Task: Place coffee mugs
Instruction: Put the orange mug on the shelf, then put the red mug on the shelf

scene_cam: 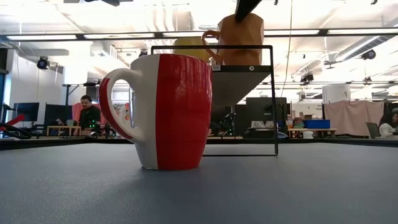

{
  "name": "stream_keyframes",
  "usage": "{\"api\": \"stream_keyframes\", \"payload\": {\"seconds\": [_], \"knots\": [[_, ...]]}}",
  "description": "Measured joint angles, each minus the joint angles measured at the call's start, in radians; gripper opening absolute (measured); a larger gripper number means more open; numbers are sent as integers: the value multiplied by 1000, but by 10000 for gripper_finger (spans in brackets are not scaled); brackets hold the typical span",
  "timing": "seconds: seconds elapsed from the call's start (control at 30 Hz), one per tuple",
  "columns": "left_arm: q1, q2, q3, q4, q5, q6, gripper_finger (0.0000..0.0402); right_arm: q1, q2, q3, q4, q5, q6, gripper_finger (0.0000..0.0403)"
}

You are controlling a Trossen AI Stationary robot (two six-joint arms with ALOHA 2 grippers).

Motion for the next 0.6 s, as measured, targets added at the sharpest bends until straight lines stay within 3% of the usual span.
{"api": "stream_keyframes", "payload": {"seconds": [0.4,0.6], "knots": [[-8,19,0,47,15,17,57,0,-122,0,6,1,43,57],[-71,97,0,169,109,87,57,16,-201,-41,70,1,78,57]]}}
